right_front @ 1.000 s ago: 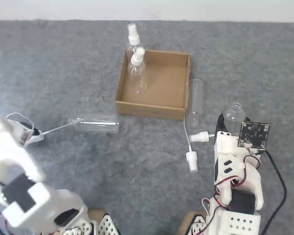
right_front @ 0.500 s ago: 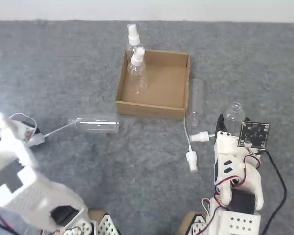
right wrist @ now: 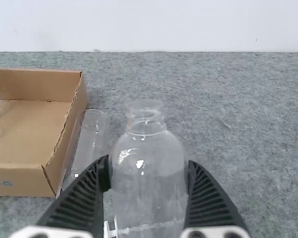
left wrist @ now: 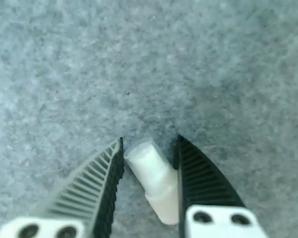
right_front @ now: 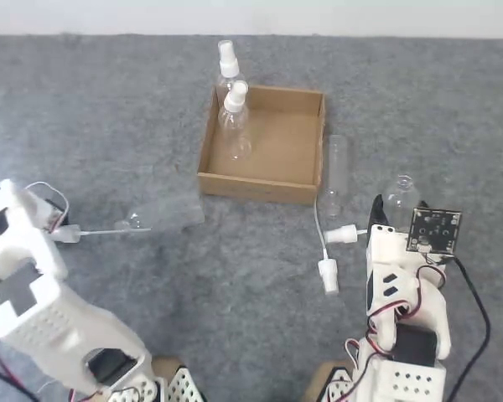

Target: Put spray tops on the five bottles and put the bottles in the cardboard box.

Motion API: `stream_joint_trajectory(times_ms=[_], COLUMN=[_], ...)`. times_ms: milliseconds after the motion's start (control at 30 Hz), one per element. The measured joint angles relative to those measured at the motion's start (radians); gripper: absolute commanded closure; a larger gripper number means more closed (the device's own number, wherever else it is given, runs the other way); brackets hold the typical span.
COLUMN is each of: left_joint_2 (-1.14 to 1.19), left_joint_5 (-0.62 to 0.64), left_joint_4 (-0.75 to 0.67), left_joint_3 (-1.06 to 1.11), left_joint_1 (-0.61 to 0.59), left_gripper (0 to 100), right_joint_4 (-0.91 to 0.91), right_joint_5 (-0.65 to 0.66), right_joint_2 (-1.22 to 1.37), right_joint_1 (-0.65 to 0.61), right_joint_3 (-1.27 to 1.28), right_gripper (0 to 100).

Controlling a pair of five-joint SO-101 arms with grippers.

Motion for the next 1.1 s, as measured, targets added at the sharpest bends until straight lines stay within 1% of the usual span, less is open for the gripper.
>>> stream_joint_trajectory(times_ms=[167,300,633,900,1100], left_joint_2=[0.002,0.002,0.002,0.002,0.002], left_joint_5=[-0.008,-0.049,-0.256,-0.388,-0.465], left_joint_4=[0.0,0.0,0.0,0.0,-0.081], left_joint_3=[-0.015,-0.054,-0.15,-0.226,-0.23], left_joint_1=[0.0,-0.005,-0.026,-0.046,-0.091], left_gripper=[86,86,86,86,85], right_joint_4=[0.0,0.0,0.0,0.0,0.0], right_joint_5=[0.0,0.0,0.0,0.0,0.0], right_joint_2=[0.0,0.0,0.0,0.0,0.0], right_joint_1=[0.0,0.0,0.0,0.0,0.0], right_joint_3=[0.0,0.0,0.0,0.0,0.0], right_gripper=[96.4,96.4,96.4,96.4,96.4])
